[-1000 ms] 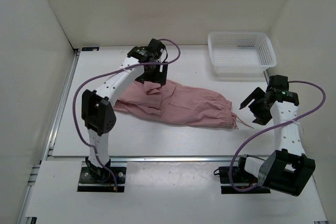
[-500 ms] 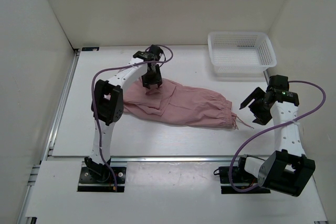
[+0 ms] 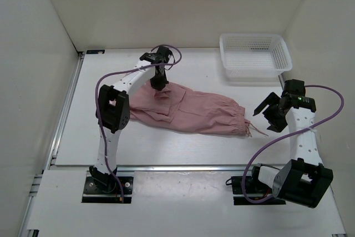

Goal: Fold and stack the trousers
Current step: Fold the trousers

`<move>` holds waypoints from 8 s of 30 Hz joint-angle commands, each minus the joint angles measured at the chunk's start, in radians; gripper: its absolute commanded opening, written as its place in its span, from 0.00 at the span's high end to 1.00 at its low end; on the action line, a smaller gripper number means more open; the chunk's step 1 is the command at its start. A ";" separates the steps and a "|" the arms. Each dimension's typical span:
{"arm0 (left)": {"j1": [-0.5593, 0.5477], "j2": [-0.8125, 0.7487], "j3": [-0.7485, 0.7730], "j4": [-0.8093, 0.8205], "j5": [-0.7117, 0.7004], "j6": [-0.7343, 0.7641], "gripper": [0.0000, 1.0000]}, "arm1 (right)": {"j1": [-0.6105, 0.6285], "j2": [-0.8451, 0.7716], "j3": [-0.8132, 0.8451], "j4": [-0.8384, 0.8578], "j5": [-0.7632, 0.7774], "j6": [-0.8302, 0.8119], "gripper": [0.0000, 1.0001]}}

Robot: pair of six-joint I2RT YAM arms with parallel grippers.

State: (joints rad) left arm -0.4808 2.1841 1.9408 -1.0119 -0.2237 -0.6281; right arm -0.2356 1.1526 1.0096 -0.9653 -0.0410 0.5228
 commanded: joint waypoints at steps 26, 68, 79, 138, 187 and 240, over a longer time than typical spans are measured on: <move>0.034 -0.329 -0.060 0.029 -0.032 0.065 0.90 | -0.004 -0.019 -0.022 0.020 -0.022 -0.015 0.17; -0.027 -0.445 -0.334 0.022 0.115 0.242 0.79 | -0.004 -0.068 -0.072 0.039 -0.065 -0.006 0.17; -0.243 -0.296 -0.224 0.024 -0.028 0.307 0.05 | -0.004 -0.068 -0.112 0.068 -0.108 -0.006 0.17; -0.236 0.111 0.354 -0.163 -0.132 0.058 0.11 | -0.004 -0.126 -0.140 0.048 -0.145 -0.015 0.17; -0.090 -0.331 -0.319 0.091 -0.082 0.090 0.19 | -0.004 -0.096 -0.184 0.103 -0.189 -0.055 0.73; 0.536 -0.306 -0.706 0.242 0.360 0.203 0.36 | 1.003 1.038 0.538 0.313 -0.099 0.097 0.99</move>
State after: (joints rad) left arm 0.0372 1.8969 1.2655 -0.7898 0.1410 -0.4343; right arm 0.7937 2.1624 1.6012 -0.6621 -0.2031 0.6071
